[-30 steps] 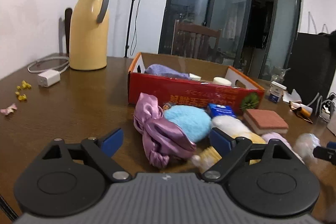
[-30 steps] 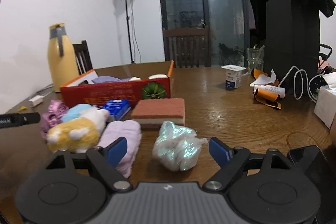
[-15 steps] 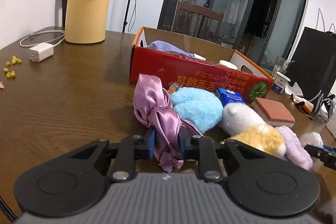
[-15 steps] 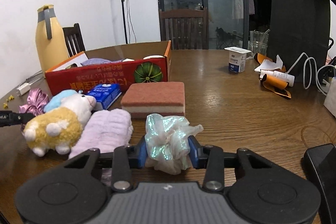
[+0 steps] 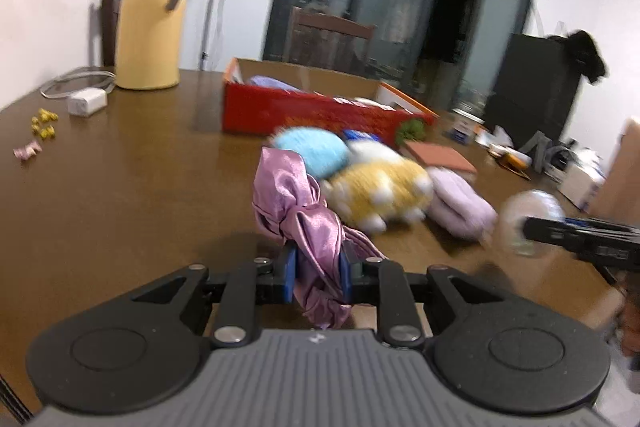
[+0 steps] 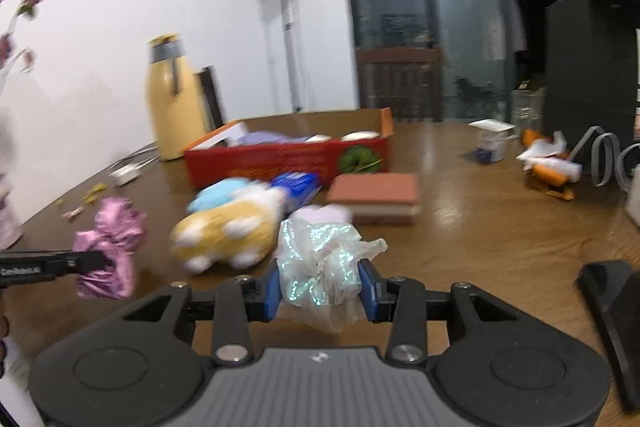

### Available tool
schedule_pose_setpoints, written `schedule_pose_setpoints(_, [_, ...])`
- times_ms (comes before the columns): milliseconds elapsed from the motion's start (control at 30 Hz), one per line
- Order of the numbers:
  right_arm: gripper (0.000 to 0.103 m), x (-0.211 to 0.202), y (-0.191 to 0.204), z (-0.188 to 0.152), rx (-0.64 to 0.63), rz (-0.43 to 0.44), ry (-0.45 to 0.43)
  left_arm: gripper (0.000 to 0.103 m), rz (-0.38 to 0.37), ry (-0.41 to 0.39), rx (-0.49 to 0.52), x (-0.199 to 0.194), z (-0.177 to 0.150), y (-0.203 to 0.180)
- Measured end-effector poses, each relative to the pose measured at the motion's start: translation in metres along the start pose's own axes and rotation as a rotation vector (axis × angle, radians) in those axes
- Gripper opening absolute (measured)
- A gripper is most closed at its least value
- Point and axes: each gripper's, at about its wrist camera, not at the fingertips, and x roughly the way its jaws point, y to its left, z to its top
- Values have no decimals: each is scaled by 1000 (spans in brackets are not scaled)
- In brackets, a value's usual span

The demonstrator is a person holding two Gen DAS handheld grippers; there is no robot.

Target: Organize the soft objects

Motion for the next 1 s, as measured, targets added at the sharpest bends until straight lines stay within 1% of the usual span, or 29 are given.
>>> schedule_pose_setpoints(67, [40,3,13,-6,-29,25,20,24,-25,14,27,-4,-10,-3])
schedule_pose_setpoints(100, [41,8,20,-9,-42,48,34,25,-21,22,36,-4,-14,-3])
schedule_pose_setpoints(133, [42,12,25,-11,-47,66,48,32,3,24,34,-5,-17,-1])
schedule_pose_setpoints(167, [42,17,29,-12,-51,84,65,43,29,22,28,-6,-18,2])
schedule_pose_setpoints(233, [45,28,38,-13,-65,100,83,54,97,-4,23,-11,-18,9])
schedule_pose_setpoints(267, [51,31,42,-12,-76,93,80,57,133,-24,21,-15,-16,14])
schedule_pose_setpoints(300, [56,32,46,-11,-84,82,73,64,161,-41,12,-19,-15,18])
schedule_pose_setpoints(333, [67,34,49,-9,-90,69,68,78,192,-62,-8,-24,-14,23])
schedule_pose_setpoints(367, [71,33,53,-5,-95,48,57,87,229,-82,-37,-29,-13,28])
schedule_pose_setpoints(400, [75,31,56,-2,-102,32,36,87,266,-96,-65,-33,-13,33])
schedule_pose_setpoints(467, [75,26,64,9,-114,29,-11,87,291,-110,-99,-42,-15,41])
schedule_pose_setpoints(500, [75,24,68,14,-112,39,-33,87,295,-109,-125,-46,-16,43])
schedule_pose_setpoints(567, [75,25,80,26,-105,83,-60,86,258,-114,-183,-54,-19,46])
schedule_pose_setpoints(633, [74,35,97,36,-115,171,-31,86,206,-123,-224,-61,-20,44])
schedule_pose_setpoints(700, [70,54,118,45,-130,266,21,85,153,-138,-249,-64,-20,38])
schedule_pose_setpoints(733, [65,67,128,48,-137,299,50,85,121,-140,-244,-63,-20,35])
schedule_pose_setpoints(767, [61,78,137,48,-138,315,75,85,93,-139,-216,-60,-19,30])
schedule_pose_setpoints(800, [55,93,144,50,-132,325,112,85,98,-131,-182,-55,-21,24])
schedule_pose_setpoints(833, [55,107,149,52,-124,335,155,78,130,-115,-127,-49,-22,18])
schedule_pose_setpoints(867, [55,117,153,52,-112,344,188,63,163,-101,-88,-42,-24,16])
schedule_pose_setpoints(900, [55,126,157,51,-97,354,219,54,180,-81,-71,-36,-27,16])
schedule_pose_setpoints(933, [51,130,158,49,-87,363,236,37,172,-54,-71,-32,-29,20])
schedule_pose_setpoints(967, [44,131,159,47,-79,376,245,33,138,-41,-87,-30,-30,27])
schedule_pose_setpoints(1000, [24,127,160,44,-73,384,252,32,109,-41,-109,-31,-31,33])
